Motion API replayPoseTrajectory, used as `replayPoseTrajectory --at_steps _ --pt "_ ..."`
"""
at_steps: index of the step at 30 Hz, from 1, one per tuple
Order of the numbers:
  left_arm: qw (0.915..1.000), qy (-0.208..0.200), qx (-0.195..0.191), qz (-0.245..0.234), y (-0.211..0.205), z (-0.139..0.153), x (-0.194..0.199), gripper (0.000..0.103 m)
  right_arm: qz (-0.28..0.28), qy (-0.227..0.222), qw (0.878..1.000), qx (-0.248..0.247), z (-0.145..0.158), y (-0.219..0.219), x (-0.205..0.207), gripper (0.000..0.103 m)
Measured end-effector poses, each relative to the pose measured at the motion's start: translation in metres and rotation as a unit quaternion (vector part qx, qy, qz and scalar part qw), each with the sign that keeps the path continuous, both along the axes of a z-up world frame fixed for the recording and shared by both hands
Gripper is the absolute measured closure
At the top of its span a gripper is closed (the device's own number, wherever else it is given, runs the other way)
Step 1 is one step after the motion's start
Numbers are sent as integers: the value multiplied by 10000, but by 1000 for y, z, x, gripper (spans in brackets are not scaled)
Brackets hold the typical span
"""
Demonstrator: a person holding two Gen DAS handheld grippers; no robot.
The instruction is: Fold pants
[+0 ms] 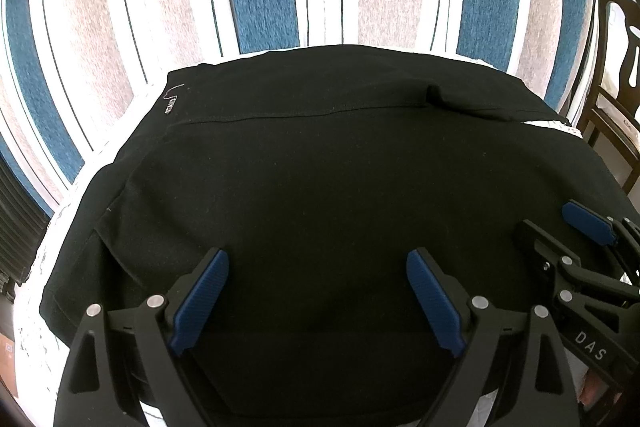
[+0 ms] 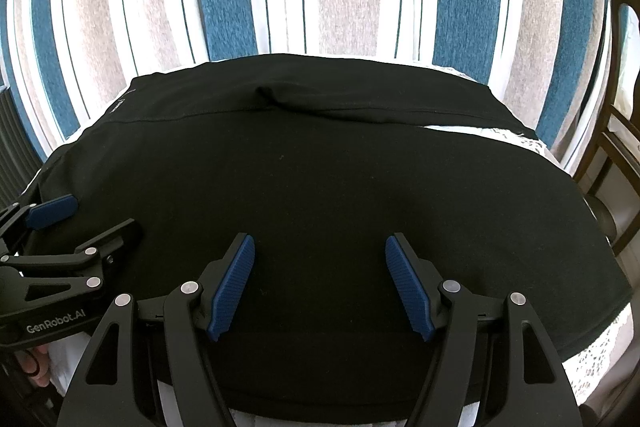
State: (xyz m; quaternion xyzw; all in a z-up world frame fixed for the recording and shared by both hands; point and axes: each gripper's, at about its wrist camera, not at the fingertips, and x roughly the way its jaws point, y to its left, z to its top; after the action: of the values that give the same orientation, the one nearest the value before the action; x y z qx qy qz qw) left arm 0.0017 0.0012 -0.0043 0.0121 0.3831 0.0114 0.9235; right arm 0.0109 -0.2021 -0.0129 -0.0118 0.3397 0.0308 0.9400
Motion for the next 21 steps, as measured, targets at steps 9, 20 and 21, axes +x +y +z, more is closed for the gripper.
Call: replayPoseTrajectory --at_steps 9,20,21 --pt "10000 -3 -2 2 0 0 1 11 1 -5 10000 9 0 0 0 35" --pt "10000 -4 -1 1 0 0 1 11 6 -10 10000 9 -1 -1 0 35" --pt "10000 -4 -4 2 0 0 0 11 6 -11 10000 11 -1 -1 0 35"
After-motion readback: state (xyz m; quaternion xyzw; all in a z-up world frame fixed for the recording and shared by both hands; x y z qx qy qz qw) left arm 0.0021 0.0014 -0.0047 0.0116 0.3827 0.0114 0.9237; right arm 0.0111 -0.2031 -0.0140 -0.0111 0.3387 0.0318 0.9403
